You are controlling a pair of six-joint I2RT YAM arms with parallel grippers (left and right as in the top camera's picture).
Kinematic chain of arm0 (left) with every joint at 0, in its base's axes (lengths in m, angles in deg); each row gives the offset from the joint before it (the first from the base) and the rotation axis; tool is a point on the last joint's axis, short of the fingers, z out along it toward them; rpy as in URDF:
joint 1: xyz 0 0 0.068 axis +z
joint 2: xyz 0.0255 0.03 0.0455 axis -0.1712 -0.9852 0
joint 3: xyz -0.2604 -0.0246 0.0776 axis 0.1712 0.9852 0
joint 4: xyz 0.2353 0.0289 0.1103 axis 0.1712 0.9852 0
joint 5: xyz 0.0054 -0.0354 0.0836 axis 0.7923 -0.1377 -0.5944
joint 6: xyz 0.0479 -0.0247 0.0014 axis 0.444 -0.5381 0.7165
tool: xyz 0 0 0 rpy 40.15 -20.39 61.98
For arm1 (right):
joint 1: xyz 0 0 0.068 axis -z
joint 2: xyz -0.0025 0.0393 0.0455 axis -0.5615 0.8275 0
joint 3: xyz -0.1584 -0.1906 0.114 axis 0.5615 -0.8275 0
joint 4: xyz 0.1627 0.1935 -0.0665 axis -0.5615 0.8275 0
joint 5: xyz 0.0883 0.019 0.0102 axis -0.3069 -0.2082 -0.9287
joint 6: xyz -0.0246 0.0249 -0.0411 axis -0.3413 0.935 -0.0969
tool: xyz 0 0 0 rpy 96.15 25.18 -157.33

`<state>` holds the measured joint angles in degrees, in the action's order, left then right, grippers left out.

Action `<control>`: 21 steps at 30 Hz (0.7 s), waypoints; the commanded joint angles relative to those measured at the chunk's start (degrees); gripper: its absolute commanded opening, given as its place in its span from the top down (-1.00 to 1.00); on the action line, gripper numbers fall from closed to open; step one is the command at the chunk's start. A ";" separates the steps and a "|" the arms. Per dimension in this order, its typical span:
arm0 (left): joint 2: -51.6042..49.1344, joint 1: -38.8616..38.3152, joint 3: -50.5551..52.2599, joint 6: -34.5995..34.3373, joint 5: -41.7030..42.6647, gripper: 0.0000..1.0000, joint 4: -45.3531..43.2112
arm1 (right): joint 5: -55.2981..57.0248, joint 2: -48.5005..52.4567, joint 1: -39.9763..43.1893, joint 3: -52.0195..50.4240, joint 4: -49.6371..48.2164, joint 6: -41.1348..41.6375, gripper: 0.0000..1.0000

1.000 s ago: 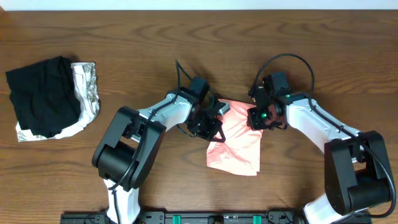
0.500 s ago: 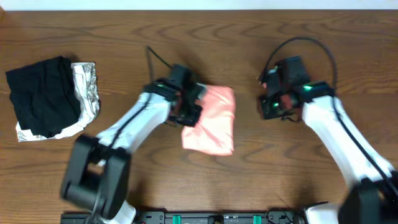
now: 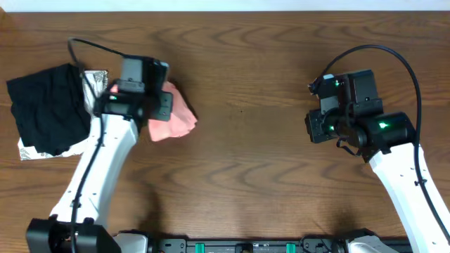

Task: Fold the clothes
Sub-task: 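Lift the pink bundle with the left gripper and carry it left to the black stack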

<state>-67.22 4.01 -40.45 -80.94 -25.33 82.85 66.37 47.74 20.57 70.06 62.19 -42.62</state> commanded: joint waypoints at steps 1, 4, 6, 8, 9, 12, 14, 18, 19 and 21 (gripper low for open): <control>1.18 3.23 -8.04 4.61 -1.57 0.89 2.19 | 0.63 -0.68 0.55 0.31 0.42 -0.87 0.66; 1.16 6.56 -14.19 4.81 -1.55 0.88 4.02 | 0.63 -0.68 0.55 0.31 0.42 -0.87 0.65; 1.16 8.98 -18.21 4.96 -1.53 0.90 4.35 | 0.63 -0.68 0.55 0.31 0.59 -0.87 0.66; 1.16 11.61 -21.66 4.98 -1.53 0.88 4.31 | 0.61 -0.68 0.55 0.31 1.03 -0.87 0.65; 1.11 12.96 -23.04 5.03 -1.53 0.88 4.22 | 0.61 -0.68 0.55 0.31 1.29 -0.87 0.66; 0.74 17.57 -25.70 5.27 -1.29 0.88 3.15 | 0.61 -0.68 0.55 0.31 1.81 -0.87 0.66; 0.07 20.87 -26.71 5.62 -0.68 0.88 2.21 | 0.61 -0.68 0.55 0.31 2.12 -0.87 0.65; -1.70 26.32 -26.84 5.60 -0.63 0.88 -0.92 | 0.59 -0.68 0.55 0.31 2.62 -0.87 0.66; -2.32 27.34 -26.84 5.55 -0.61 0.88 -1.68 | 0.59 -0.68 0.55 0.31 2.71 -0.85 0.65; -3.54 29.03 -26.84 5.55 -0.59 0.88 -3.48 | 0.59 -0.68 0.55 0.31 2.84 -0.85 0.66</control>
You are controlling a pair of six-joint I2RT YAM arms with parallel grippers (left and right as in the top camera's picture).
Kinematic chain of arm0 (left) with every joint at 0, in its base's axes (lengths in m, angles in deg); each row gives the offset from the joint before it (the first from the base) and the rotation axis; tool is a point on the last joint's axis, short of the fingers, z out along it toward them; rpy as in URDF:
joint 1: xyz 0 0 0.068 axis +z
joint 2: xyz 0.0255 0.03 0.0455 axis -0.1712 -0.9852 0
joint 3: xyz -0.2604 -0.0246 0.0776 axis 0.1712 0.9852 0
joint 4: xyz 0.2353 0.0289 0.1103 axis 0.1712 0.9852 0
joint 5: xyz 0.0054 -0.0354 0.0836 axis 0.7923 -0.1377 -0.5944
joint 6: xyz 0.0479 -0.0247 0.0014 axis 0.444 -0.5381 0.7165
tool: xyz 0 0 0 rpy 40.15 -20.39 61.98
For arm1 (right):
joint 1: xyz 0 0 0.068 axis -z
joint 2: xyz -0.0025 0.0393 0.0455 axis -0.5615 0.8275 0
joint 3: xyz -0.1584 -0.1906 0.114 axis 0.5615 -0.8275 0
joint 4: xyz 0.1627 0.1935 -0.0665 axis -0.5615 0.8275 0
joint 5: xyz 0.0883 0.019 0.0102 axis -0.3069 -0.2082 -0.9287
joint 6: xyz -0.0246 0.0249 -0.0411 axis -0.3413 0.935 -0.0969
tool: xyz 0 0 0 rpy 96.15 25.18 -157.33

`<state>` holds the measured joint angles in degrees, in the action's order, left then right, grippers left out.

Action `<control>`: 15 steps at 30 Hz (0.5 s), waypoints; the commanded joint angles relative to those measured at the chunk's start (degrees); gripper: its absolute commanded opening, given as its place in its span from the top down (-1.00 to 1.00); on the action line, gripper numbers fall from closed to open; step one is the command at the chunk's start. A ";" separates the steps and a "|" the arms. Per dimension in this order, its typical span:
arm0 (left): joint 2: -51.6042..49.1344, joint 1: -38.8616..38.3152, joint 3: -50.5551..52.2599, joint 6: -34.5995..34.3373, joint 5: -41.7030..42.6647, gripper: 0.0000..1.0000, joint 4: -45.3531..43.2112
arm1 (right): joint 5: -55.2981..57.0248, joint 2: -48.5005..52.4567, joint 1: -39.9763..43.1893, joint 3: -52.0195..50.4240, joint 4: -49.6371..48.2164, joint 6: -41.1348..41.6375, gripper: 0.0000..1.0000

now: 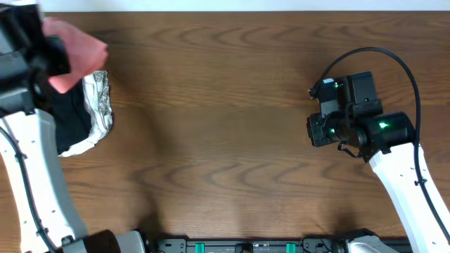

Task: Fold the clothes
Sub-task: 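Lift the pink bundle with the left gripper and carry it left to the black stack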

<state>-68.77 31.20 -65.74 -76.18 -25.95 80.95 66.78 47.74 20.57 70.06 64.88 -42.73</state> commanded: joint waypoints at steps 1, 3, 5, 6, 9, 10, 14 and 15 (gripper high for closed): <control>-2.62 2.43 -1.55 0.76 0.00 0.88 -2.51 | 0.15 -0.68 0.55 0.31 0.24 -0.72 0.65; -3.85 3.65 -1.55 -0.11 -0.07 0.88 -5.09 | 0.15 -0.68 0.55 0.31 0.61 -0.74 0.65; -4.92 4.70 -1.55 -0.98 -0.07 0.88 -7.74 | 0.17 -0.68 0.55 0.31 1.05 -0.72 0.65; -5.51 5.33 -1.55 -1.44 -0.09 0.89 -9.33 | 0.15 -0.68 0.55 0.31 1.33 -0.72 0.65; -6.60 7.08 -1.55 -1.57 -0.11 0.88 -12.76 | 0.17 -0.68 0.55 0.31 1.90 -0.72 0.65; -6.97 7.82 -1.55 -1.60 -0.09 0.88 -13.90 | 0.17 -0.68 0.55 0.31 2.03 -0.72 0.65; -8.35 10.34 -1.55 -2.51 -0.02 0.88 -16.72 | 0.17 -0.68 0.55 0.31 2.14 -0.72 0.64; -9.05 11.04 -1.55 -3.72 -0.02 0.88 -16.65 | 0.17 -0.68 0.55 0.31 2.05 -0.72 0.64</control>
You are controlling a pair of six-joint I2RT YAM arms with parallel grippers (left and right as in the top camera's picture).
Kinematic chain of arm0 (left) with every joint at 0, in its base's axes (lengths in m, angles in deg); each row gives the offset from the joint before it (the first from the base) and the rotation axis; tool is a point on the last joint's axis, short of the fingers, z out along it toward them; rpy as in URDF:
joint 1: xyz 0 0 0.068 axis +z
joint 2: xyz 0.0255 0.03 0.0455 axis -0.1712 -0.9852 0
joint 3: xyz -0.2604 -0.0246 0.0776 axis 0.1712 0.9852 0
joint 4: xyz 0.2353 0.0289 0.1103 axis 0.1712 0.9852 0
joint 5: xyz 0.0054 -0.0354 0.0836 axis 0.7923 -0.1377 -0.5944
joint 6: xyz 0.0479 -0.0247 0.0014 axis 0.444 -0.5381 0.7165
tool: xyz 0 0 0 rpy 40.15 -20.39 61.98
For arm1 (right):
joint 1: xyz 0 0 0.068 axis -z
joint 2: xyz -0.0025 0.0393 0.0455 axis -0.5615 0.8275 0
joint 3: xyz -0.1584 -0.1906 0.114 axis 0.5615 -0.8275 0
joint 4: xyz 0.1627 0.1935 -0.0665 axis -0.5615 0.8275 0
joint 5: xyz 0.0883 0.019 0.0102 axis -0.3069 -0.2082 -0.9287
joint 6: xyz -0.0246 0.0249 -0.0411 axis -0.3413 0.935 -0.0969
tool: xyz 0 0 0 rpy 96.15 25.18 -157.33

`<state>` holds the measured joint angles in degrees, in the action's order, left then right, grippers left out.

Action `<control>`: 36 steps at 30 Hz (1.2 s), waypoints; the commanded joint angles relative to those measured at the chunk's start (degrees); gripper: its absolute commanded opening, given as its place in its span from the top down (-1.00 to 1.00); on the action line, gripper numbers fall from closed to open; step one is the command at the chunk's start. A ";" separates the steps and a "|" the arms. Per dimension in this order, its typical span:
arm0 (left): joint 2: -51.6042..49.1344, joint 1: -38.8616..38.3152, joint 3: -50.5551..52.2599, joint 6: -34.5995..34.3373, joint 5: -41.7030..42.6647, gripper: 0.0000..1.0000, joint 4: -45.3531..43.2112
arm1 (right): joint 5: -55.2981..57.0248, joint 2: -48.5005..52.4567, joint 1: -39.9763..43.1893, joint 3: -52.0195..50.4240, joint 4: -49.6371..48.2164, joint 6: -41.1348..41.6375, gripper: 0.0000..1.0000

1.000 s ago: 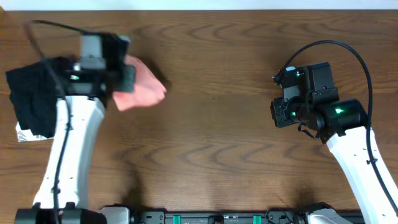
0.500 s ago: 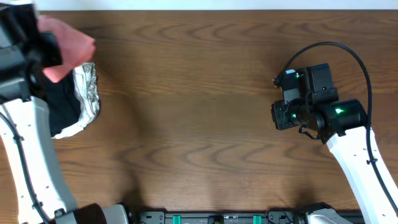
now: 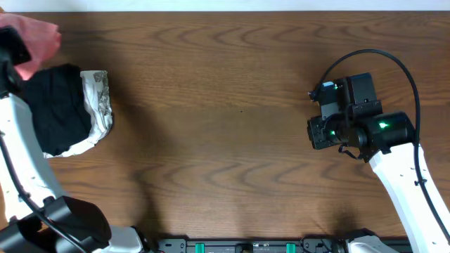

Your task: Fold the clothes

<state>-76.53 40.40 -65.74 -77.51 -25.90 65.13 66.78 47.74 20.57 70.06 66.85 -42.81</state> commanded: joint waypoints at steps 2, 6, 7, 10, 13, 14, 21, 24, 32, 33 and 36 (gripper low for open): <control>-2.34 2.43 -1.55 -3.91 -0.11 0.88 0.63 | 0.20 -0.68 0.55 0.31 0.04 -0.63 0.65; -5.66 3.74 -1.53 -10.71 -0.31 0.88 6.86 | 0.17 -0.68 0.55 0.31 0.13 -0.63 0.64; -6.51 4.09 -1.51 -12.98 -0.28 0.89 8.37 | 0.17 -0.68 0.55 0.31 0.24 -0.66 0.64; -9.35 4.70 -1.51 -17.46 2.99 0.88 13.25 | 0.22 -0.68 0.55 0.31 0.26 -0.66 0.64; -11.58 4.68 -1.44 -18.45 10.16 0.88 16.37 | 0.22 -0.68 0.55 0.31 0.24 -0.68 0.64; -11.98 4.68 -1.44 -19.52 11.56 0.88 17.03 | 0.20 -0.68 0.55 0.31 0.26 -0.66 0.64; -12.13 4.70 -1.44 -24.48 20.39 0.88 18.84 | 0.20 -0.68 0.55 0.31 0.92 -0.66 0.64; -12.13 4.68 -1.44 -26.36 24.68 0.88 19.06 | 0.20 -0.68 0.55 0.31 0.87 -0.66 0.64; -11.58 4.85 -1.46 -30.71 28.28 0.88 17.92 | 0.20 -0.68 0.55 0.31 0.94 -0.66 0.64; -11.47 4.85 -1.46 -31.58 28.30 0.88 17.49 | 0.22 -0.68 0.55 0.31 0.92 -0.66 0.64; -11.28 4.85 -1.46 -32.74 28.50 0.88 16.00 | 0.37 -0.68 0.55 0.31 0.92 -0.66 0.64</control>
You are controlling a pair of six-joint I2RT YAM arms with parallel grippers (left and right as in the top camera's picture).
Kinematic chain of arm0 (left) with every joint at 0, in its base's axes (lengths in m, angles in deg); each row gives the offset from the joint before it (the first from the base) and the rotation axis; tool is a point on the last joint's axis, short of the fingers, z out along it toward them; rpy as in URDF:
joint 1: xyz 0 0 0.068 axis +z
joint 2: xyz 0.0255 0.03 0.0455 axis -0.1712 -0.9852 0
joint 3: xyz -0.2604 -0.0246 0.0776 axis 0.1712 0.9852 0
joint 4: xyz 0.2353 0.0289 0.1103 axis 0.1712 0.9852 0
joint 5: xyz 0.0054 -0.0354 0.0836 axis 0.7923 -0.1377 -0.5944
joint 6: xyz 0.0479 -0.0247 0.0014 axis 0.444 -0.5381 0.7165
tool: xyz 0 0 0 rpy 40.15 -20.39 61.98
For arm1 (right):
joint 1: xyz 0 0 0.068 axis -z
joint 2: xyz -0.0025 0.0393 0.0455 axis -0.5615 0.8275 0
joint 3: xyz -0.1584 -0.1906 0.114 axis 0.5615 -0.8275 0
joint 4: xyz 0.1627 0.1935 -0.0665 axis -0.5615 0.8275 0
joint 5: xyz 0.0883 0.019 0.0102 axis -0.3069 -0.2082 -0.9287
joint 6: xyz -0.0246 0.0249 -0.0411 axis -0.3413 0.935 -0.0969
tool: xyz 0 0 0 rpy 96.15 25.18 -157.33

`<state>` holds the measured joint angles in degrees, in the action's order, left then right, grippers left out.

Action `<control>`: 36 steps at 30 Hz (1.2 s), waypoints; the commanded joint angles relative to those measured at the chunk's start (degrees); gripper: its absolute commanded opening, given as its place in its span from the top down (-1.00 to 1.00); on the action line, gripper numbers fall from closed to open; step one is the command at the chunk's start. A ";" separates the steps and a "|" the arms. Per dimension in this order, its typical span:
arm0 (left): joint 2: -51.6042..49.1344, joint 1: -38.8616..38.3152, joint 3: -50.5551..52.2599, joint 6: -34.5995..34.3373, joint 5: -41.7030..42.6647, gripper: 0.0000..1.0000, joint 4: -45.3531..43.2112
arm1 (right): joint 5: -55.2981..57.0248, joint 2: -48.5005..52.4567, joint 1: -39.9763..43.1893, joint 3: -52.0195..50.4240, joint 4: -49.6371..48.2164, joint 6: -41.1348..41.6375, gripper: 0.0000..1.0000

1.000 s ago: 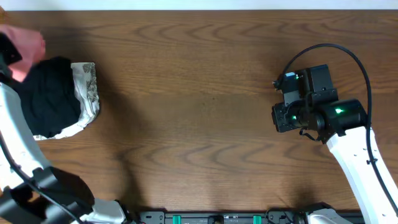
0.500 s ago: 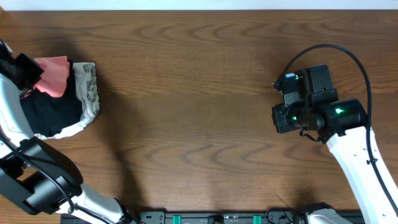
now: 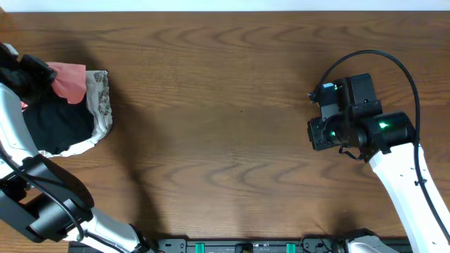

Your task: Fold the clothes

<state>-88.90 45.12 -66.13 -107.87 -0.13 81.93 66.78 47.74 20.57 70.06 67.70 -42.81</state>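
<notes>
A pink cloth (image 3: 70, 83) hangs bunched from my left gripper (image 3: 43, 74) at the far left of the overhead view, and the gripper looks shut on it. It rests at the top edge of a pile made of a black garment (image 3: 60, 123) lying on a grey-white patterned cloth (image 3: 100, 105). My right gripper (image 3: 316, 132) hovers over bare wood on the right side, far from the clothes. Its fingers are hidden under the wrist body.
The brown wooden table (image 3: 225, 140) fills the view. My left arm's white link (image 3: 17, 140) runs down the left edge beside the pile. A black cable (image 3: 394, 63) loops above the right arm.
My left gripper has come down and slightly right with the pink cloth, from the top left corner onto the top of the black pile. The right arm has not moved.
My left gripper first held the pink cloth on the table right of the pile. Then it held the cloth raised near the pile's top left, then at the far top left corner. Now the cloth lies against the black garment. The right arm stayed still.
</notes>
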 commanded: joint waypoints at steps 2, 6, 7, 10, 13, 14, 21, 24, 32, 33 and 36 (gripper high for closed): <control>1.20 0.13 -1.07 -2.54 2.71 0.88 -1.18 | 0.39 -0.68 0.55 0.31 0.07 -0.66 0.64; 1.20 0.13 -1.07 -2.47 2.45 0.88 -1.29 | 0.79 -0.68 0.55 0.31 0.04 -0.66 0.63; 1.20 0.13 -1.07 -2.49 2.47 0.88 -1.40 | 1.03 -0.68 0.55 0.31 0.04 -0.66 0.63; 1.20 0.13 -1.07 -2.47 2.49 0.88 -1.66 | 1.46 -0.68 0.55 0.31 0.04 -0.66 0.63; 1.31 0.20 -1.07 -1.84 2.45 0.89 -2.08 | 1.46 -0.68 0.55 0.31 0.04 -0.66 0.63; 1.40 0.20 -1.07 -1.07 2.21 0.88 -2.32 | 1.46 -0.68 0.55 0.31 0.04 -0.66 0.63; 4.02 -0.87 -1.18 14.82 0.57 0.88 -7.41 | 1.44 -0.68 0.55 0.31 0.04 -0.63 0.63; 4.81 -2.49 -1.18 20.61 0.61 0.88 -11.26 | 1.44 -0.68 0.55 0.31 0.04 -0.42 0.63; 5.07 -9.62 -1.29 30.10 15.02 0.88 -12.13 | 1.44 -0.68 0.55 0.31 0.09 0.00 0.63; 5.25 -10.97 -1.29 31.56 16.57 0.88 -10.32 | 1.44 -0.68 0.55 0.31 0.07 0.00 0.63; 5.40 -16.24 -1.29 38.10 18.69 0.88 0.24 | 1.44 -0.68 0.55 0.31 0.04 0.00 0.63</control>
<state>-85.34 32.88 -66.37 -78.82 11.76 77.78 67.87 47.74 20.57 70.06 67.70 -42.79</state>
